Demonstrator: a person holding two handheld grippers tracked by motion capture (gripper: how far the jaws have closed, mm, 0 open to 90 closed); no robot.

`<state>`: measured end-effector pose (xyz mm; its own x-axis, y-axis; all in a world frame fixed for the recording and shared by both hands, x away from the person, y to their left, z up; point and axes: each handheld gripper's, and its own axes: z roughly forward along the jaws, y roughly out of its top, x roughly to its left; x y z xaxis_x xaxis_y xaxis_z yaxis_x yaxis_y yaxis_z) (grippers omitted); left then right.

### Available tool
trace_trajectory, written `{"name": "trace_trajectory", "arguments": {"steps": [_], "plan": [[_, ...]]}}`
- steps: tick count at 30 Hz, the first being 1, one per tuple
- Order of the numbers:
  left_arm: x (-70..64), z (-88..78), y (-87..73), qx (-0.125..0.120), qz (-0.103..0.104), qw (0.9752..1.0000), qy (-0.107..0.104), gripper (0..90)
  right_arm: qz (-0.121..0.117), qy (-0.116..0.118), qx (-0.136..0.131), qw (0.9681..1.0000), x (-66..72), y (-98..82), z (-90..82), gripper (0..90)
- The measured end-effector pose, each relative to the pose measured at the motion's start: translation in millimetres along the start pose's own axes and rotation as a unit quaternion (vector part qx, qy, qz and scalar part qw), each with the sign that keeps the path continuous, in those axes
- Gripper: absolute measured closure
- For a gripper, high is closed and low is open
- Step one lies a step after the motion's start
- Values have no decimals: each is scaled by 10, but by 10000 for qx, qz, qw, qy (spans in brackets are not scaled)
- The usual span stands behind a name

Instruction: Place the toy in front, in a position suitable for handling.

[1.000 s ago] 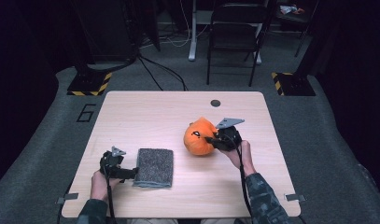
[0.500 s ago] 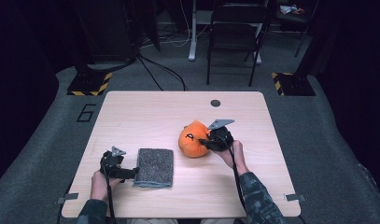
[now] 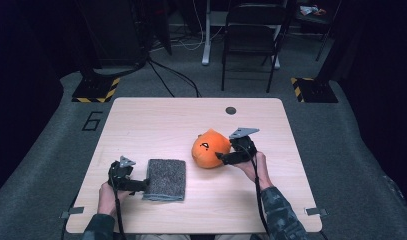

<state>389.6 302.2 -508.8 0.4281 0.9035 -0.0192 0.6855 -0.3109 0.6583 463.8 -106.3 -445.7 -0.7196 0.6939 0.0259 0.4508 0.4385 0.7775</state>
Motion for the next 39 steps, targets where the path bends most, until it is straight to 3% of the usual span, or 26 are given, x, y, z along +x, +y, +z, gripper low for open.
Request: {"name": "trace_trajectory", "arguments": {"steps": [8,11,12,18,25,28,34,36,39], "plan": [[-72,-35,46,-76,115,9999,-32,1,144,-230,90,9996,-75,-251,-318,105],[-140,-5,67,-69,254,9996,-98,2,283,-352,195,9988,-109,-442,-450,102],[-149,-6,78,2,370,9992,-136,3,295,-372,210,9986,-124,-476,-475,102],[-296,47,124,81,635,9976,-271,16,340,-461,479,9972,-136,-652,-608,112],[-436,121,153,99,804,9963,-274,61,551,-468,474,9963,-181,-817,-665,119],[-473,141,136,195,914,9951,-312,147,651,-459,471,9957,-191,-833,-656,127],[-495,144,117,194,922,9946,-444,284,667,-442,457,9957,-198,-831,-664,137],[-496,137,110,168,963,9940,-493,355,680,-411,491,9956,-203,-833,-666,138],[-518,117,97,110,986,9933,-600,544,680,-402,489,9957,-206,-840,-655,139]]}}
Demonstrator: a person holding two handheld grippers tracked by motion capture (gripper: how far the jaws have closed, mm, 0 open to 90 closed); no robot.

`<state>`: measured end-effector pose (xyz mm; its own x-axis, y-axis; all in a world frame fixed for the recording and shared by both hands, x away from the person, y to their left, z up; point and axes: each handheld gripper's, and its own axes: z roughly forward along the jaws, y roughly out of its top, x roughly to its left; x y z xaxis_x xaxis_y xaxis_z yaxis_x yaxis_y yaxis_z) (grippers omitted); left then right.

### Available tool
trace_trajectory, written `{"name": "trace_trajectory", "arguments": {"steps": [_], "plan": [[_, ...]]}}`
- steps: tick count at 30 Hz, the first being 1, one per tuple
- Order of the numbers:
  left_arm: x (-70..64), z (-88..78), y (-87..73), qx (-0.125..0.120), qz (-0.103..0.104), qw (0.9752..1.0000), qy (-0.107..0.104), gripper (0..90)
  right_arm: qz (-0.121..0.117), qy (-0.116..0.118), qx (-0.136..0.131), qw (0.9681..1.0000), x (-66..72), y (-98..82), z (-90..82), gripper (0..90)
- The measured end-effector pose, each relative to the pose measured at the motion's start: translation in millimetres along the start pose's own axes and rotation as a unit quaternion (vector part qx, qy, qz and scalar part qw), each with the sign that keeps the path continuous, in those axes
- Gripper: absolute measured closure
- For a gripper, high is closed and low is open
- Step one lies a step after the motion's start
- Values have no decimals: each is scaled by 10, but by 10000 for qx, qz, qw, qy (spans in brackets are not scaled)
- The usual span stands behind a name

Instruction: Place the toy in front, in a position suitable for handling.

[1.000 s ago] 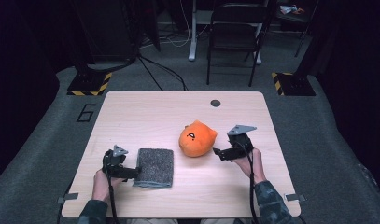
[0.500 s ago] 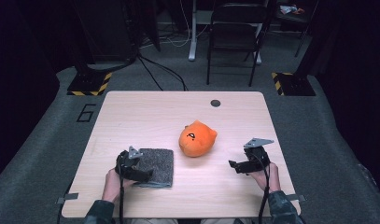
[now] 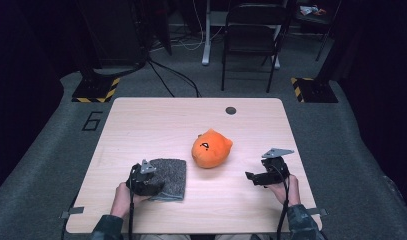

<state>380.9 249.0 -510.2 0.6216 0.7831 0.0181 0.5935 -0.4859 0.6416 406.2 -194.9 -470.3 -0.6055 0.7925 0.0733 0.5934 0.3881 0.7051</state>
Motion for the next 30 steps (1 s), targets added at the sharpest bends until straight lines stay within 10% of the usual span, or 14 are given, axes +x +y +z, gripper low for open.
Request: {"name": "trace_trajectory", "arguments": {"steps": [7,19,30], "plan": [[-7,-21,-12,-85,28,9999,-145,756,27,24,25,10000,3,-2,1,142],[39,-218,-15,-178,85,9983,-553,763,100,-81,-16,9999,-70,-28,-34,141],[-211,-164,70,-272,342,9922,-1166,761,160,-152,-2,9998,-126,-76,-36,141]]}}
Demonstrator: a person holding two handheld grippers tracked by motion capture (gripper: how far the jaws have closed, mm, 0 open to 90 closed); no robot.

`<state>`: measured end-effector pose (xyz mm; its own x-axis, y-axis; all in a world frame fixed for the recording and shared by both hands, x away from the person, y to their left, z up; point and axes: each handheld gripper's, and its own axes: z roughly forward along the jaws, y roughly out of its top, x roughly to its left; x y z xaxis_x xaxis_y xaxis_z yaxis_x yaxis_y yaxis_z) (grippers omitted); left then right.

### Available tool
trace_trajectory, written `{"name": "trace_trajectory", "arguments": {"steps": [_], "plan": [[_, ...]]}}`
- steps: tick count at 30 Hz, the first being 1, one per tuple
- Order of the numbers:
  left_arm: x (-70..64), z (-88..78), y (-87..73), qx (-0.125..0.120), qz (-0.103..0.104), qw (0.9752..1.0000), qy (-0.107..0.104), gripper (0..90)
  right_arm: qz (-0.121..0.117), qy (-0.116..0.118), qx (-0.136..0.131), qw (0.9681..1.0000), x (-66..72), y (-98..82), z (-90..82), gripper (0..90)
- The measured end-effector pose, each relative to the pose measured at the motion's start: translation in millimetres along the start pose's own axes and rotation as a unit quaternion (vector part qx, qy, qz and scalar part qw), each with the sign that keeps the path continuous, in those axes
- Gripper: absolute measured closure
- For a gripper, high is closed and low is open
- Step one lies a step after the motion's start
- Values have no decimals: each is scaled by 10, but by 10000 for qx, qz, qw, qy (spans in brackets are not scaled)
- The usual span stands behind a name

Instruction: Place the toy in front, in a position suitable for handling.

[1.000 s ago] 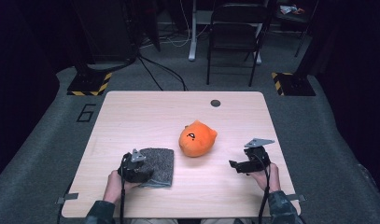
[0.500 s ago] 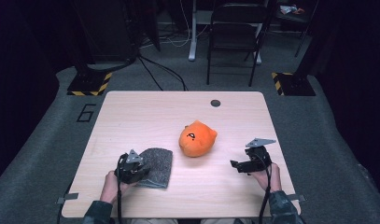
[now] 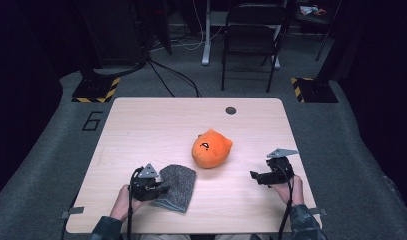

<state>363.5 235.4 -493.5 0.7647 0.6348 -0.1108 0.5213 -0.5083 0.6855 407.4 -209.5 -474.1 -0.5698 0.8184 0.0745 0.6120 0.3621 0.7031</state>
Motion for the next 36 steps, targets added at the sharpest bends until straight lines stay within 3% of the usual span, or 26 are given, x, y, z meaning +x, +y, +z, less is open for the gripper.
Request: {"name": "trace_trajectory", "arguments": {"steps": [7,12,24,29,32,33,34,35,36], "plan": [[-243,171,128,59,375,9987,-344,760,16,-44,-6,10000,-8,-6,-10,141],[-358,293,206,88,581,9975,-381,759,-7,-13,-4,10000,-2,-6,-17,142],[-466,570,300,153,805,9945,-651,755,-60,20,39,10000,43,15,-7,143],[-482,617,301,86,772,9949,-637,747,-80,31,70,9999,70,18,4,144],[-474,622,305,99,784,9949,-631,637,-120,60,118,9998,93,20,29,144],[-475,621,305,83,796,9949,-613,637,-120,60,118,9998,93,20,29,144],[-474,618,305,86,776,9949,-642,589,-146,68,115,9998,94,20,33,144],[-474,594,311,101,833,9945,-627,483,-160,91,111,9998,98,21,38,144],[-474,594,311,101,833,9945,-627,449,-160,91,111,9998,98,21,38,144]]}}
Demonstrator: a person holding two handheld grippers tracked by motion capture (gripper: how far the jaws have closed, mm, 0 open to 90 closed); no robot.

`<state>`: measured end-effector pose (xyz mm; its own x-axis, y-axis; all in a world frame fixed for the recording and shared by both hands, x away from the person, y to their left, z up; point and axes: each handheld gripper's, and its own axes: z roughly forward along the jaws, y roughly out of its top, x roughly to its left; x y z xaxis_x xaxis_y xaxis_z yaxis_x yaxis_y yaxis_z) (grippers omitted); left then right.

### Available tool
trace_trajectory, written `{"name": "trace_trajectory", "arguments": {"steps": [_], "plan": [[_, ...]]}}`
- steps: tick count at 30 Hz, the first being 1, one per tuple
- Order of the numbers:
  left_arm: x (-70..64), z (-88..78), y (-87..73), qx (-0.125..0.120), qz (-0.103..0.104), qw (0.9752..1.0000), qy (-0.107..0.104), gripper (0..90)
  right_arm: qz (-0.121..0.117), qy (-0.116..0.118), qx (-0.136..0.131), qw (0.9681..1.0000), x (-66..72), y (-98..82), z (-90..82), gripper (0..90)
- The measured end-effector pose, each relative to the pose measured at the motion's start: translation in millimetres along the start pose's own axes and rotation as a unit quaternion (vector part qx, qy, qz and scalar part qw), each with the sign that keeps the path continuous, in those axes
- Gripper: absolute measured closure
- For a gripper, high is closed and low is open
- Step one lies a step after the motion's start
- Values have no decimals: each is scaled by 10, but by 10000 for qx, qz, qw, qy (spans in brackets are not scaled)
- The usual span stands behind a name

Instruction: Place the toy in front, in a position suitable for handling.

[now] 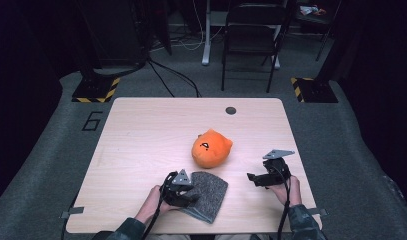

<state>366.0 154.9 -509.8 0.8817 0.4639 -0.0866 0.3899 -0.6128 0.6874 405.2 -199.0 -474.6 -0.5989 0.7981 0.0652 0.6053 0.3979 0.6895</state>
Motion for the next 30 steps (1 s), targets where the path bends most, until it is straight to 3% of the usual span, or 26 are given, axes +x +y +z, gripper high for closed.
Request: {"name": "trace_trajectory", "arguments": {"steps": [6,7,11,16,17,22,23,25,26,27,30], "plan": [[32,-135,8,-48,-113,9998,161,286,-89,70,-2,9999,37,25,-16,145],[68,-192,-4,-84,-202,9993,293,257,-55,102,9,9999,59,33,-24,145],[181,-319,-45,-179,-413,9978,496,191,-159,192,-55,9997,122,50,-31,144],[330,-414,-125,-223,-663,9930,952,146,-300,307,-7,9991,243,70,3,144],[369,-420,-154,-187,-732,9908,1125,140,-267,352,-1,9990,276,74,10,143],[542,-427,-269,-108,-1029,9844,1425,77,-509,527,28,9973,437,104,71,143],[542,-427,-269,-108,-1029,9844,1425,64,-564,576,76,9967,488,113,91,142],[597,-436,-305,30,-1096,9808,1614,45,-682,670,59,9954,564,123,137,142],[597,-436,-305,30,-1096,9808,1614,40,-682,670,59,9954,564,123,137,142],[632,-423,-333,7,-1220,9782,1682,37,-777,738,122,9942,644,133,177,142],[658,-421,-345,101,-1219,9767,1765,36,-849,805,116,9931,718,149,222,142]]}}
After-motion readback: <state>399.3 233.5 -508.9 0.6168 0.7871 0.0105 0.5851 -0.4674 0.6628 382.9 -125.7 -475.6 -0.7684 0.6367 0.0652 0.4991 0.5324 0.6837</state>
